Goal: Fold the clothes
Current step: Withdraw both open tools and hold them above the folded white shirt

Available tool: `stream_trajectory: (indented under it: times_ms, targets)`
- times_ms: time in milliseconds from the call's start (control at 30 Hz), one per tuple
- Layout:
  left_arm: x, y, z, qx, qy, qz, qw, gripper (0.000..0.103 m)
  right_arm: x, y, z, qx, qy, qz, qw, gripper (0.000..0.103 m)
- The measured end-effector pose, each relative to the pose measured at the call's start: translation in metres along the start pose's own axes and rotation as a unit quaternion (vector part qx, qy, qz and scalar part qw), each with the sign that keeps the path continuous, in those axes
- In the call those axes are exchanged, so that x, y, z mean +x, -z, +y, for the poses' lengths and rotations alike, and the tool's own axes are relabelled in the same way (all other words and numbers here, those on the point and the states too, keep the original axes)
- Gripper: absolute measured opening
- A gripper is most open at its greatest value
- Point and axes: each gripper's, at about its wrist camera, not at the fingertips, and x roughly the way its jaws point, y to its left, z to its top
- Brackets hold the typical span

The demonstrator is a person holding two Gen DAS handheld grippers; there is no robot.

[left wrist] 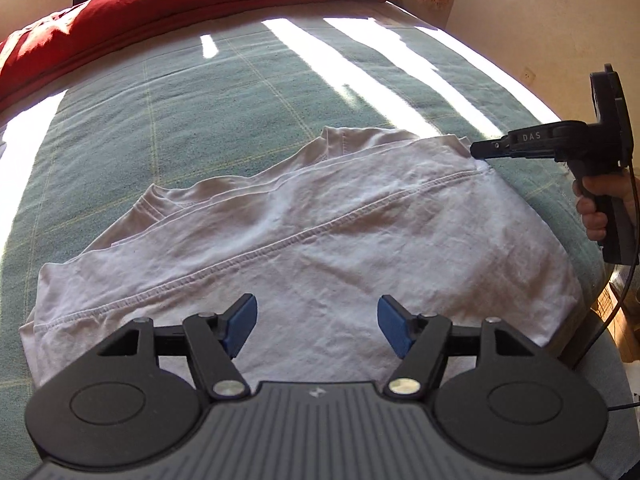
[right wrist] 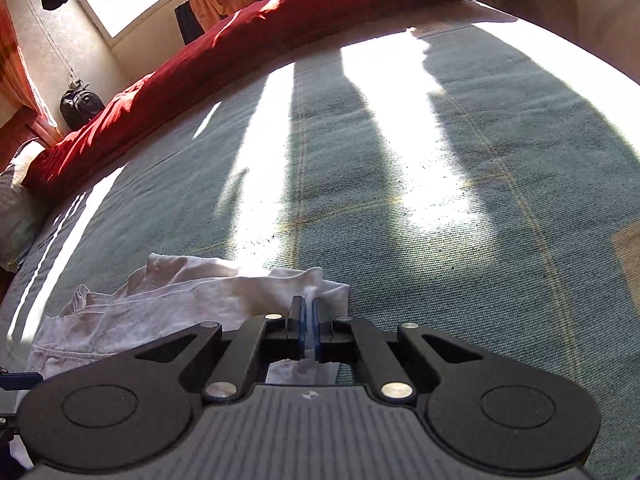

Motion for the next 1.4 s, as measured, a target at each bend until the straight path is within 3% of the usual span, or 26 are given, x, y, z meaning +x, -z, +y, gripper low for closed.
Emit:
stream_trajectory:
  times_ms: [133,233,333,533,800,933,1133,1267,1400]
  targets:
    - [-0.001,-0.002,0.013,-0.016,-0.016,-0.008,0.9997,0.068,-0.011,-0.005,0.003,0.0,0.012,-0.016,1.0,0.005]
    - [-0.008,-0.004,0.029,-0.045,-0.007,-0.019,0.9988,0.069,-0.03,-0.006,0.018,-0.007,-0.02,-0.025,0.999,0.008]
    - [-0.004,-0.001,0.049,-0.08,-0.018,-0.023,0.9964,0.072,-0.031,0.0,0.038,-0.017,-0.048,-0.006,0.999,0.009]
    - [0.01,0.011,0.094,-0.147,-0.047,-0.032,0.9875,0.072,0.0,0.019,0.055,-0.029,-0.005,0.014,0.999,0.01]
    - [0.022,0.003,0.14,-0.204,-0.093,-0.042,0.9737,0.069,-0.002,0.023,0.079,-0.051,-0.013,0.005,0.999,0.01]
    - [0.006,-0.006,0.117,-0.173,-0.037,-0.059,0.9824,0.069,-0.006,0.024,0.093,-0.065,-0.019,0.003,0.998,0.026]
    - [0.01,-0.002,0.055,-0.1,0.101,-0.045,0.9889,0.072,-0.01,0.03,0.116,-0.089,-0.029,0.001,0.996,0.027]
    - [0.031,0.0,0.038,-0.071,0.098,-0.043,0.9918,0.072,0.004,0.045,0.133,-0.133,-0.018,0.013,0.991,0.03]
    - [0.046,-0.01,0.048,-0.08,0.083,-0.064,0.9913,0.072,0.015,0.049,0.141,-0.152,-0.018,0.016,0.988,0.031]
